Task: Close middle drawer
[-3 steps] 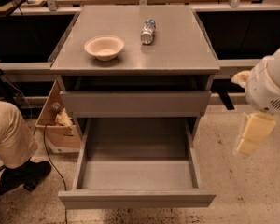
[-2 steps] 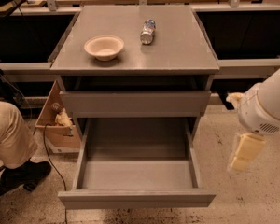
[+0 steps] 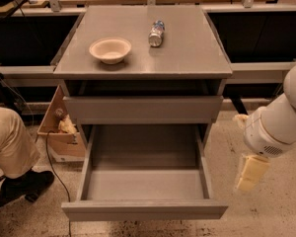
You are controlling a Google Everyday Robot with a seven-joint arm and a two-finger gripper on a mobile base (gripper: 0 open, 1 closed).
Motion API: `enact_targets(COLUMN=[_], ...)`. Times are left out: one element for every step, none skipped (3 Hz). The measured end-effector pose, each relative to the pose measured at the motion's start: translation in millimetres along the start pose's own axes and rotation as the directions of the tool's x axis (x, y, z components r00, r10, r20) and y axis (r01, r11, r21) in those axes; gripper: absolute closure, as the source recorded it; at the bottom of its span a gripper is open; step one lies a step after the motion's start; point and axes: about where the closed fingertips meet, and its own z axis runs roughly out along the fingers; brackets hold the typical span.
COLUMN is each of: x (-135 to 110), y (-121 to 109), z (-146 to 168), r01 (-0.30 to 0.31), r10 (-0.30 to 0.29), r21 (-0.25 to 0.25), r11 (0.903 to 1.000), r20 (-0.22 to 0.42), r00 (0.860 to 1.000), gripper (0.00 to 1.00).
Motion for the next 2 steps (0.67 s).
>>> enact_targets(x=[2.3, 17.0], y=[4.8, 12.9], z=[8.0, 48.9], r01=[-0.010, -0.052], r10=[0.010, 0.050], r21=[-0.011, -0.044], r11=[0.9999, 0.9977], r20=[-0.007, -0.031], r00=[1.000, 0.998], gripper=[0.00, 0.00])
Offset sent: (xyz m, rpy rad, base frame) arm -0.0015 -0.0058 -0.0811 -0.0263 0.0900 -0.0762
